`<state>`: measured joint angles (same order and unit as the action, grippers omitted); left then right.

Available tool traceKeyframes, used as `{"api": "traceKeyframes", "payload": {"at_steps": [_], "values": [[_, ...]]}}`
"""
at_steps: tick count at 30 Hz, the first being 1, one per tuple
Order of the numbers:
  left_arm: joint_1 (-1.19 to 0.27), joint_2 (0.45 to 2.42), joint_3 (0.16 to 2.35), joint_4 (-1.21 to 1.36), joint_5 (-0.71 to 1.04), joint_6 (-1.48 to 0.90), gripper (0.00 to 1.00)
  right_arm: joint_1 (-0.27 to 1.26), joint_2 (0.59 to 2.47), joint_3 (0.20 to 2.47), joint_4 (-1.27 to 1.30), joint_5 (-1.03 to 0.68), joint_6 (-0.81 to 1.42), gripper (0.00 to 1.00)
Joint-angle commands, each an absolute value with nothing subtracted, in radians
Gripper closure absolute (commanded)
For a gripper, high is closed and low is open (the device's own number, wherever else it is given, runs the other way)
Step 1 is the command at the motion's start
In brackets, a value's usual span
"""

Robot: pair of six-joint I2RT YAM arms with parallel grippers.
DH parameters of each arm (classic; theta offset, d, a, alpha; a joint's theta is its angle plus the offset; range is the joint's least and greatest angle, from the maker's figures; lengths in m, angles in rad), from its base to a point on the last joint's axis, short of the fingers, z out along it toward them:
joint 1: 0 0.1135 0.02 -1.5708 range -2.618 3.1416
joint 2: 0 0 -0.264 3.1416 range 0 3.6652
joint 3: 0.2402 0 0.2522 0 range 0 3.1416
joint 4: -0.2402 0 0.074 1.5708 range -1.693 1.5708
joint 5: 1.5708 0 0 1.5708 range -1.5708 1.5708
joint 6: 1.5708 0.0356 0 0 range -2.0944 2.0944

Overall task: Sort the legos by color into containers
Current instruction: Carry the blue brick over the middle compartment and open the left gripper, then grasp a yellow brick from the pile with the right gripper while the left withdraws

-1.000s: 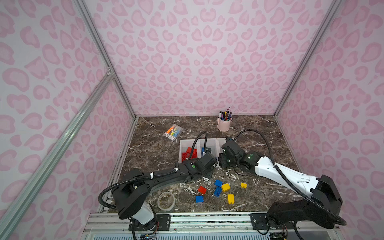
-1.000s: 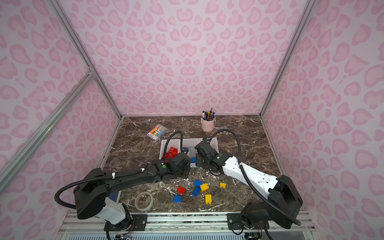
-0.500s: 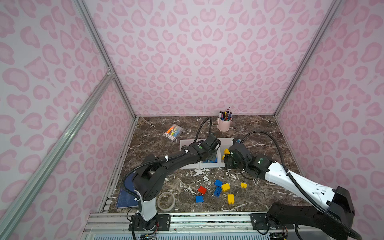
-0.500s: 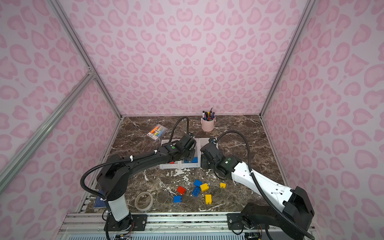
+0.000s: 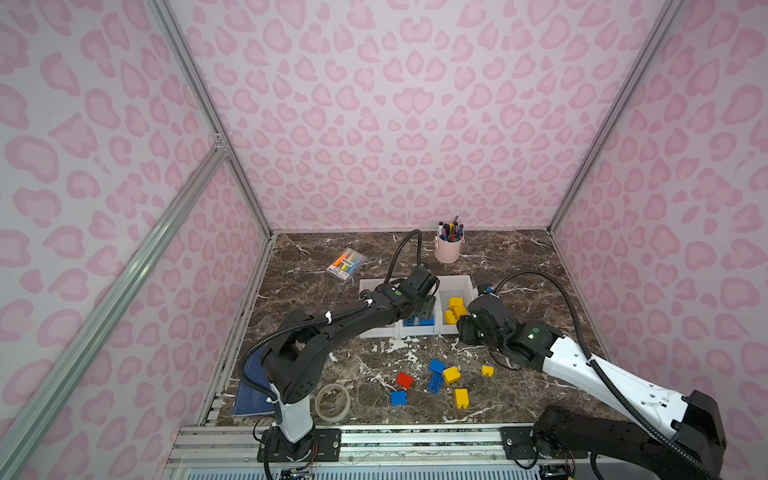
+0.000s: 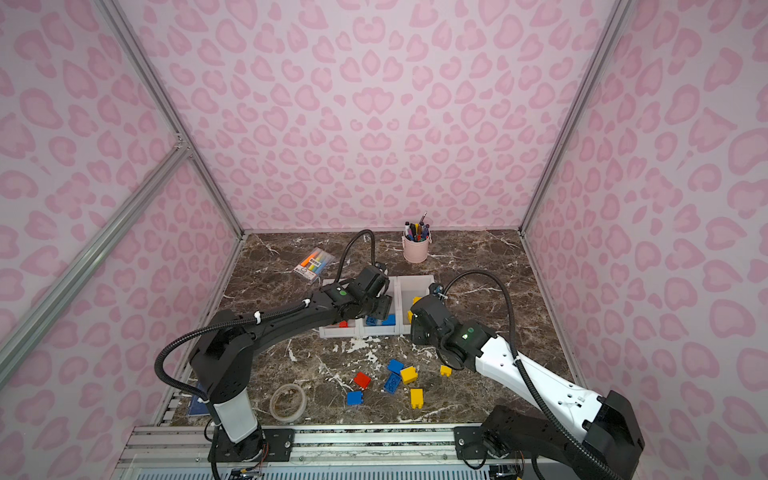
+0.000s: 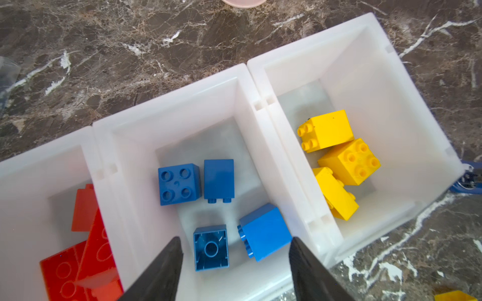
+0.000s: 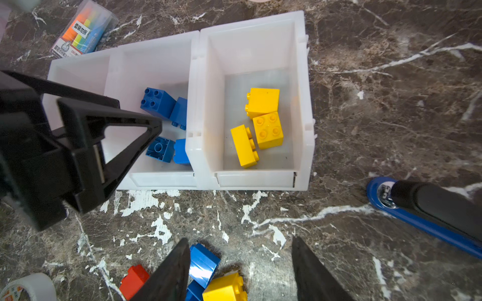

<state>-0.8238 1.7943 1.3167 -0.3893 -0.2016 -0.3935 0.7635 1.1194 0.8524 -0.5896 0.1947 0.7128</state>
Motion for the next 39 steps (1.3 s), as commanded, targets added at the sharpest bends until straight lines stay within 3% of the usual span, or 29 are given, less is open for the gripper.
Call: {"api": "traceKeyframes", "payload": {"at_steps": [1, 12, 22, 39], "values": [[-0.822, 1.749, 1.275, -0.379, -0.201, -0.415, 0.33, 0.764, 1.123, 0.839, -0.578, 0.202, 0.724, 0.37], [-0.822, 1.527, 1.068, -0.355, -0.239, -0.502, 0.32, 0.78, 1.157, 0.774, -0.568, 0.112, 0.731, 0.37], [-0.821, 1.327, 0.873, -0.369, -0.288, -0.603, 0.32, 0.9, 1.197, 0.715, -0.553, 0.07, 0.73, 0.37], [-0.821, 1.223, 0.77, -0.407, -0.302, -0.658, 0.32, 0.981, 1.291, 0.668, -0.487, 0.06, 0.779, 0.36]]}}
